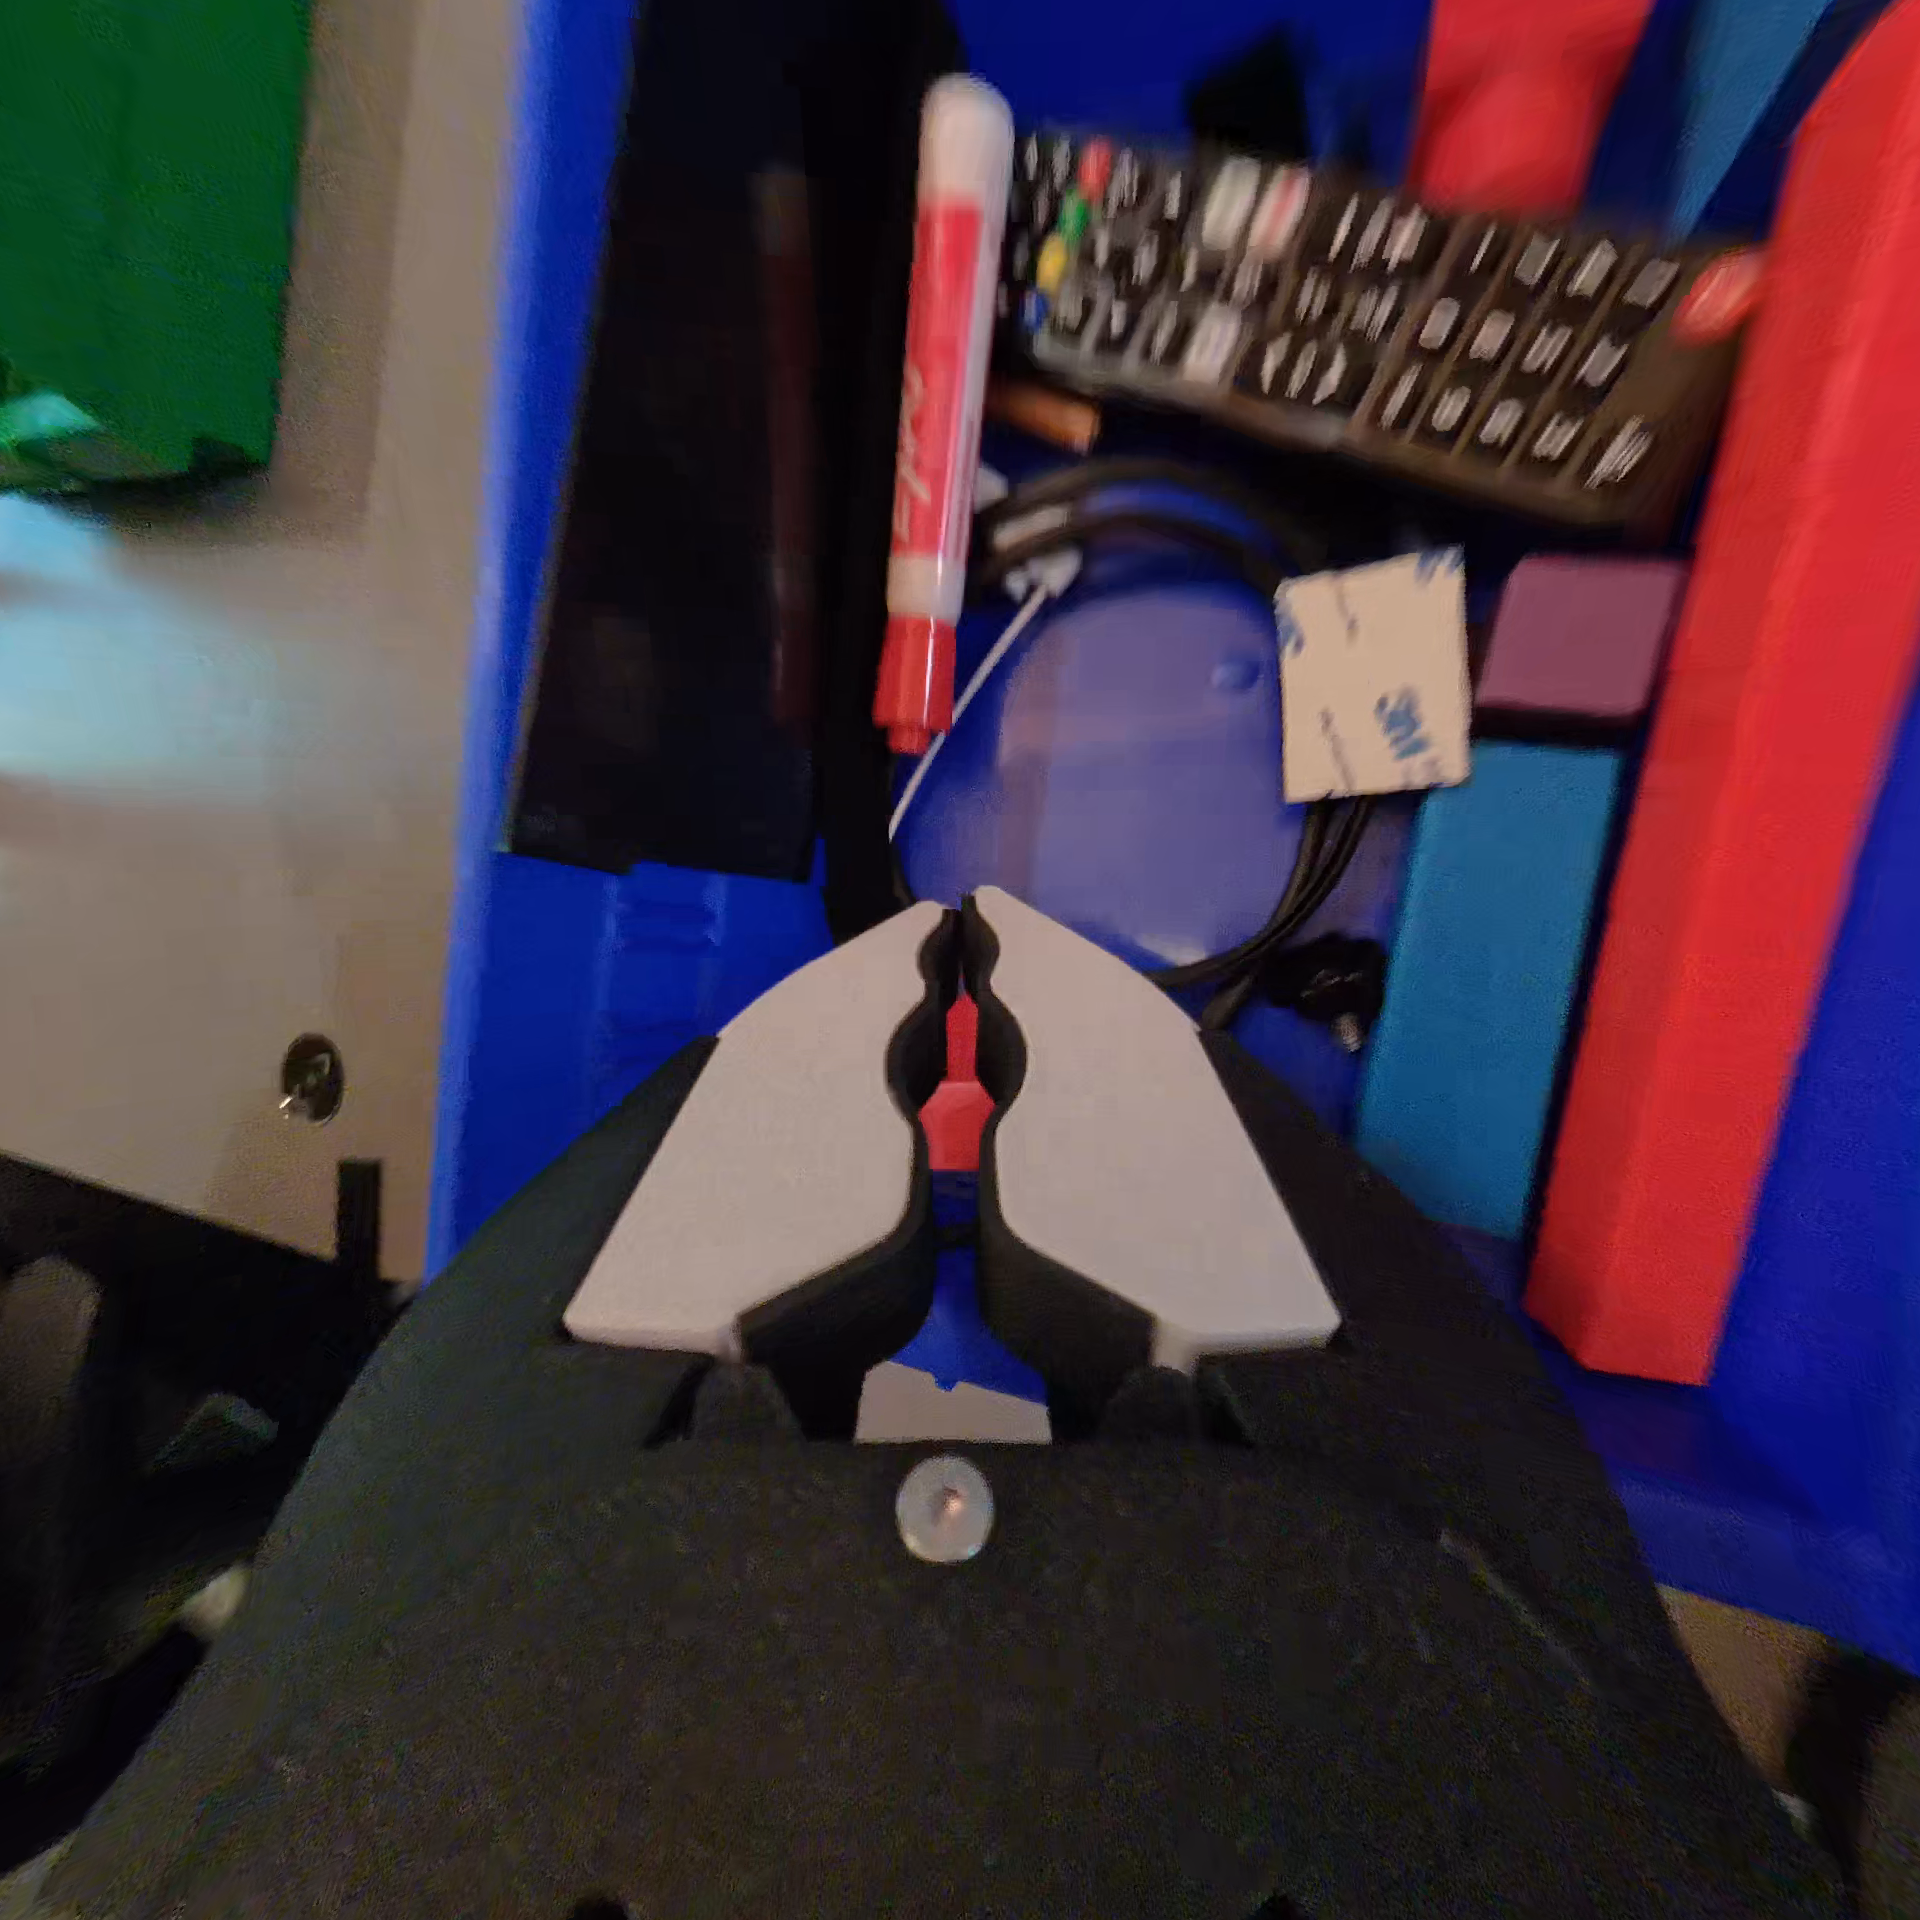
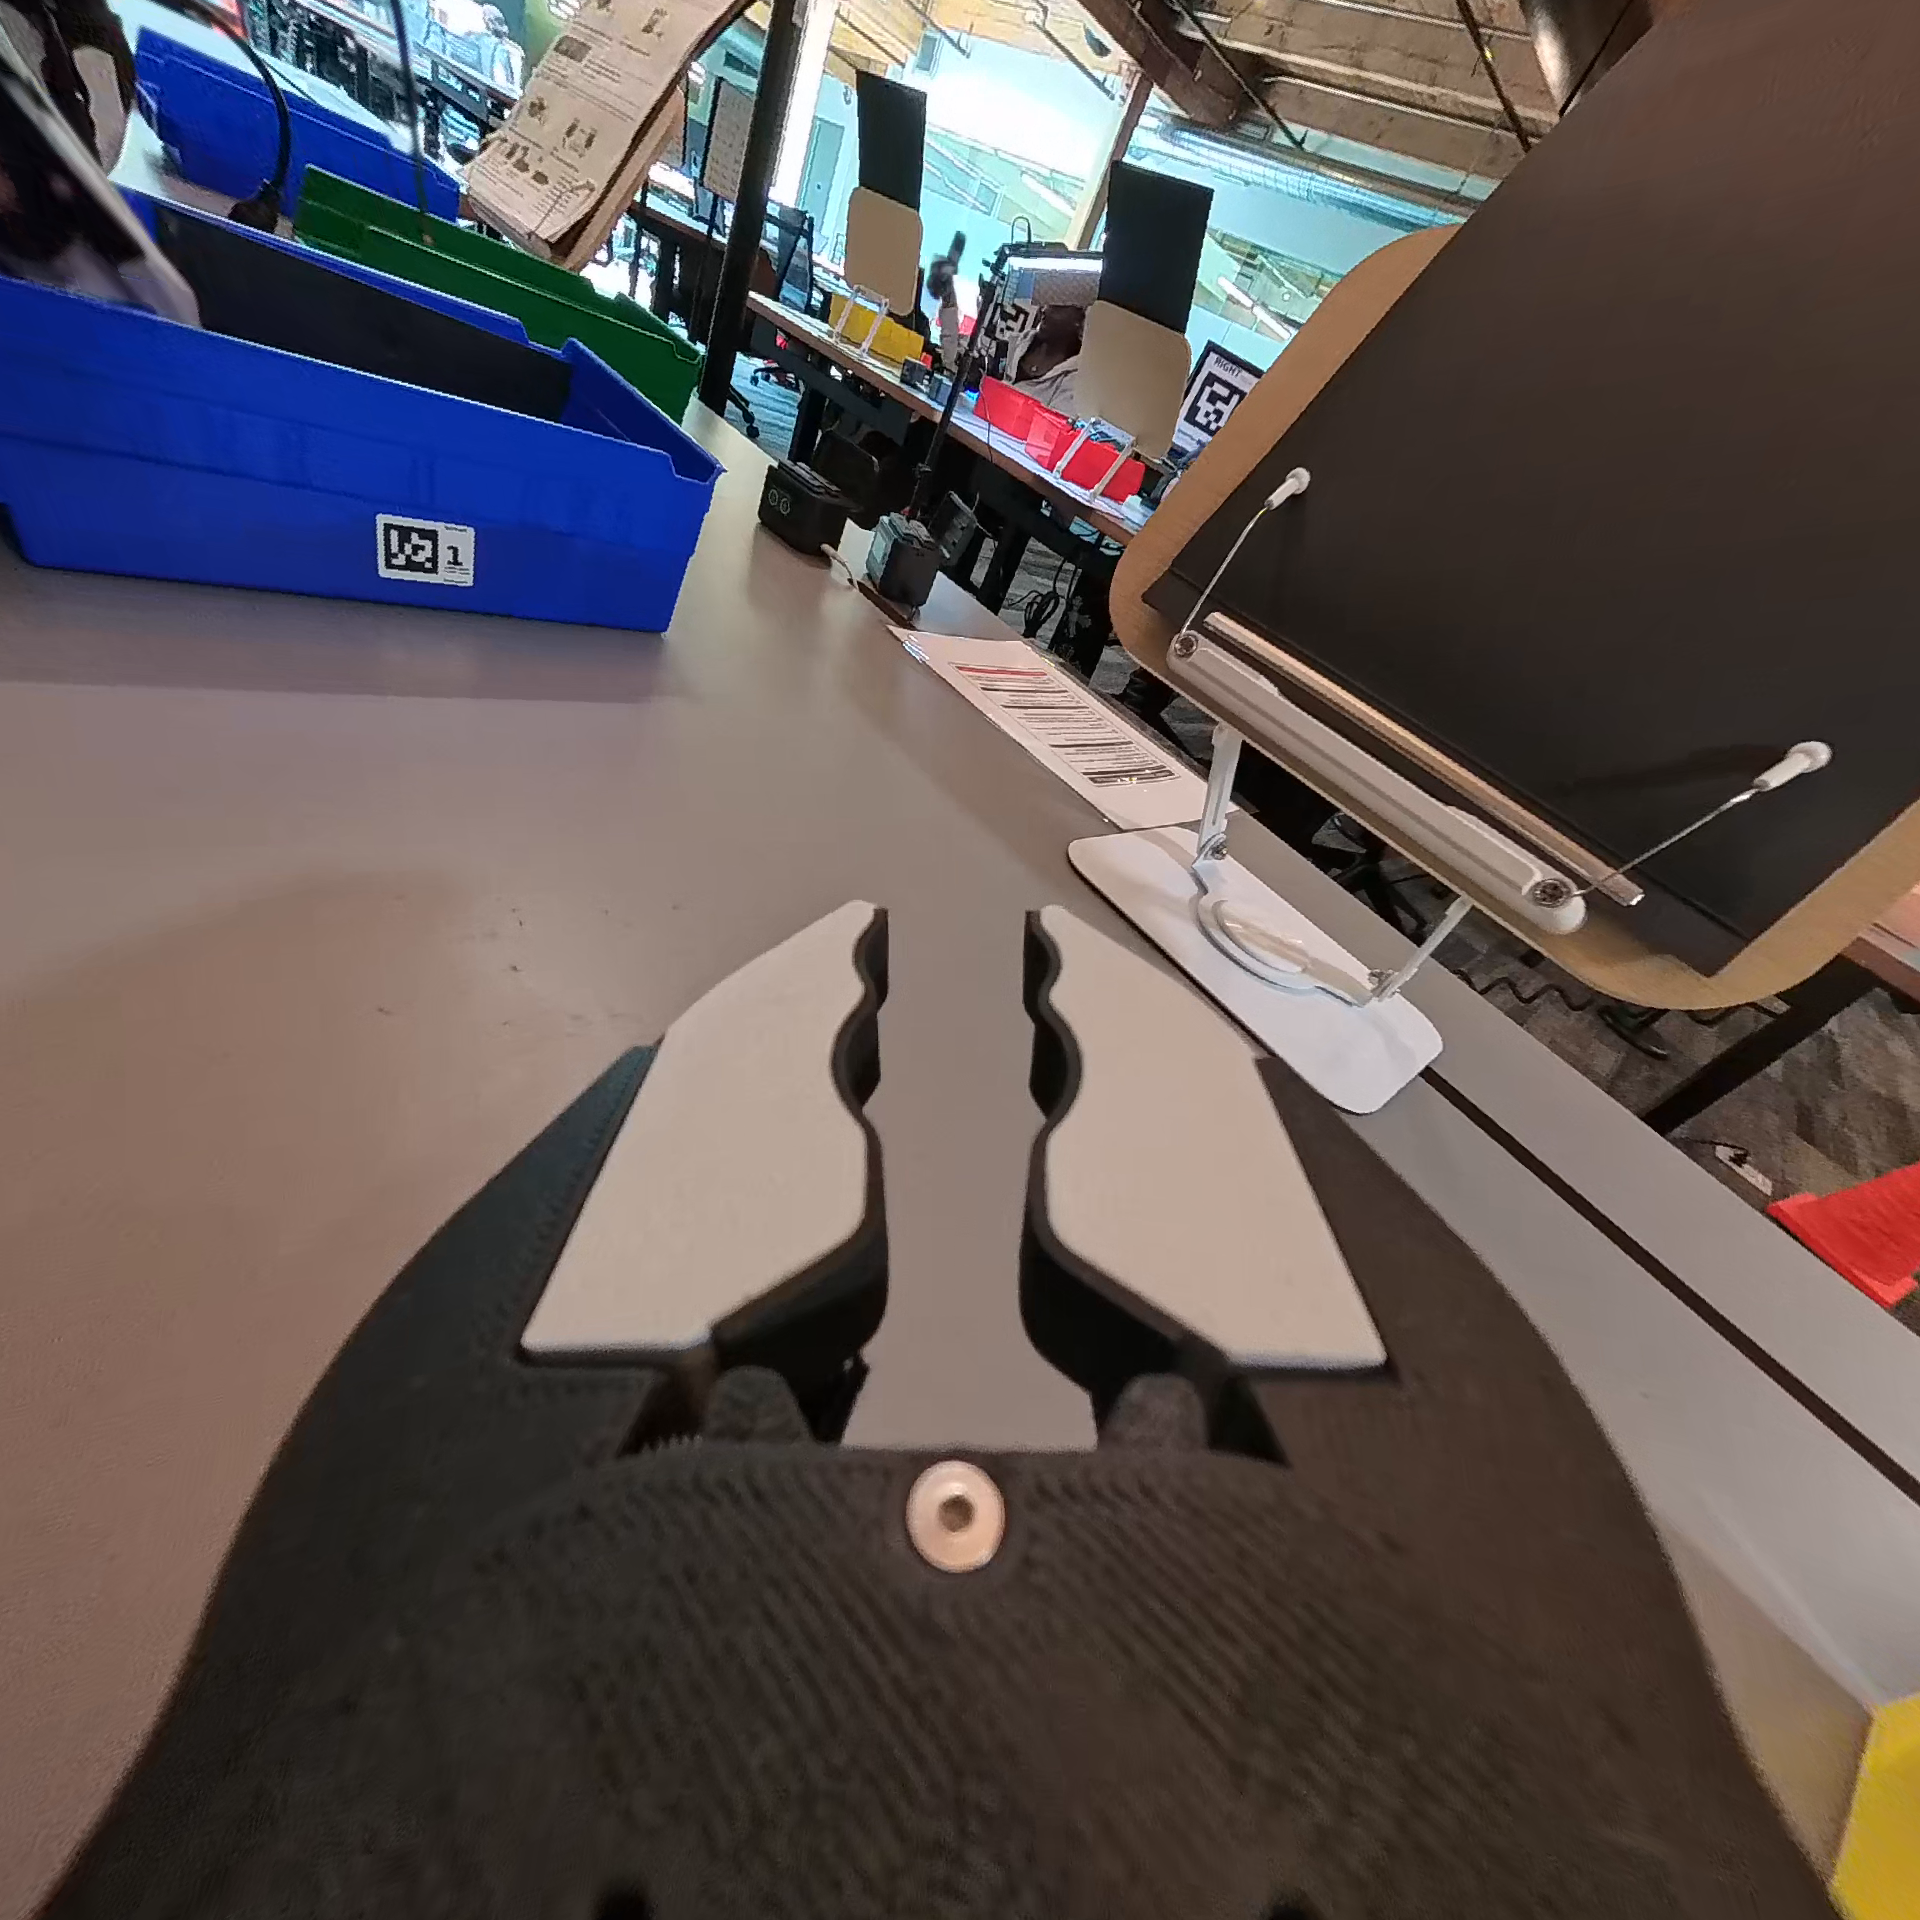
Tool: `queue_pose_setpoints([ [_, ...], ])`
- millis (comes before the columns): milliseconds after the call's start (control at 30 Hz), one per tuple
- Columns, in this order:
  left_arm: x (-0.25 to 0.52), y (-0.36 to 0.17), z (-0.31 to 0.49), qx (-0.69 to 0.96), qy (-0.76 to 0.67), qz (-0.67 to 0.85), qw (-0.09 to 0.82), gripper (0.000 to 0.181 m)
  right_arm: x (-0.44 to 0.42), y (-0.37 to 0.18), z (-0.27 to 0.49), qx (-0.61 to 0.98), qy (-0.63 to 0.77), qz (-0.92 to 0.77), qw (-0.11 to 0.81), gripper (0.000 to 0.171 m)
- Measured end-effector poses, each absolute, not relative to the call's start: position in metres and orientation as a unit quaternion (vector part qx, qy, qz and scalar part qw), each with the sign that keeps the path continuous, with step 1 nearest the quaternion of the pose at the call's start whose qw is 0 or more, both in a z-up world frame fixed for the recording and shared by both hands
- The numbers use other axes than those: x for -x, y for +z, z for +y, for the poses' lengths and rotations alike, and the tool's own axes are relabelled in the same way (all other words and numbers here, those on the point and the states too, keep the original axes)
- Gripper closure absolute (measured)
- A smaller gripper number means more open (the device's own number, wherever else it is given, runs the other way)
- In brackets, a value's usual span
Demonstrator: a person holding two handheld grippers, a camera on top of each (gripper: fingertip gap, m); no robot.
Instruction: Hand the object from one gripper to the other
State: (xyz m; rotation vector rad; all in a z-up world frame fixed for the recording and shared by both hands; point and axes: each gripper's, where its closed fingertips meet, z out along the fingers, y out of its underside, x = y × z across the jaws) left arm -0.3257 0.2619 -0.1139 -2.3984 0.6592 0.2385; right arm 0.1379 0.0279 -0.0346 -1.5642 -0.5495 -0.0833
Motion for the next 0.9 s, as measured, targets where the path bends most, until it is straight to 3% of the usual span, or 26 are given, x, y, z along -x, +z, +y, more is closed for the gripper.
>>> queue_pose_setpoints([
  [167, 0.336, -0.087, 0.256, 0.909, 0.058, 0.224, 0.347, 0.179, -0.136, -0.037, 0.029, 0.698, -0.033, -0.246, 0.672, 0.146],
  [300, 0.342, -0.119, 0.232, 0.935, 0.054, 0.256, 0.239, 0.129, -0.135, -0.038, 0.029, 0.698, -0.035, -0.249, 0.67, 0.146],
  [567, 0.339, -0.135, 0.229, 0.932, 0.121, 0.289, 0.185, 0.153, -0.135, -0.039, 0.029, 0.699, -0.037, -0.252, 0.669, 0.146],
  [800, 0.34, -0.13, 0.225, 0.927, 0.138, 0.301, 0.177, 0.138, -0.134, -0.039, 0.029, 0.699, -0.038, -0.255, 0.667, 0.146],
  [900, 0.348, -0.124, 0.229, 0.925, 0.155, 0.29, 0.192, 0.144, -0.133, -0.04, 0.029, 0.699, -0.039, -0.258, 0.666, 0.146],
])
